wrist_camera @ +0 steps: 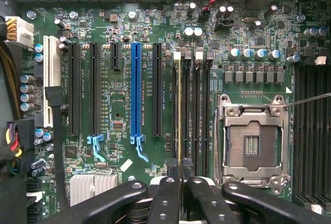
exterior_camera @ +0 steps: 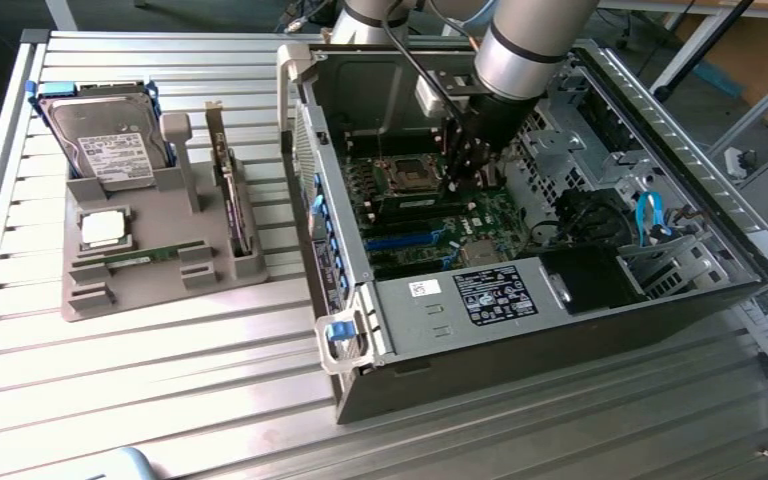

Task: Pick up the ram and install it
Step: 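Insert the ram into the slot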

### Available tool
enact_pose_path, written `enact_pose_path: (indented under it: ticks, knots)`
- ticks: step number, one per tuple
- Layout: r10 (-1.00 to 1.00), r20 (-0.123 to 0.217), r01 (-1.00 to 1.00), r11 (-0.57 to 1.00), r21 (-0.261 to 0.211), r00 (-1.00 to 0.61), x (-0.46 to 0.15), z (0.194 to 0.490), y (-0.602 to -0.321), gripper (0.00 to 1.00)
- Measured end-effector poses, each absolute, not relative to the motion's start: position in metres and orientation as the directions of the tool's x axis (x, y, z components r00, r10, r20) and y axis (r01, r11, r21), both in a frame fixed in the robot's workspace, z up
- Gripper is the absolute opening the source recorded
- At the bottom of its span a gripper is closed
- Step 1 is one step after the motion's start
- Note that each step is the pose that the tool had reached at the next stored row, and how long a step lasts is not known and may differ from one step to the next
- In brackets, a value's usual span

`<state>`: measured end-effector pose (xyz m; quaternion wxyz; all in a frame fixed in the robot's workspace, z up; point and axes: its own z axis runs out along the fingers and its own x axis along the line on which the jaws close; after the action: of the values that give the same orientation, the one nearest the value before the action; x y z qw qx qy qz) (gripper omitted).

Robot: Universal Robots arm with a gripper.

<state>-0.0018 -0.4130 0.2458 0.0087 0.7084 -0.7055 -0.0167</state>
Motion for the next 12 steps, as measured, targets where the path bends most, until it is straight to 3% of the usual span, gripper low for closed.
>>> enact_pose_path:
  ticks: [12]
  knots:
    - [-1.000, -0.011, -0.999, -0.004, 0.035, 0.004, -0.0038, 0.2437, -0.4130, 0.12]
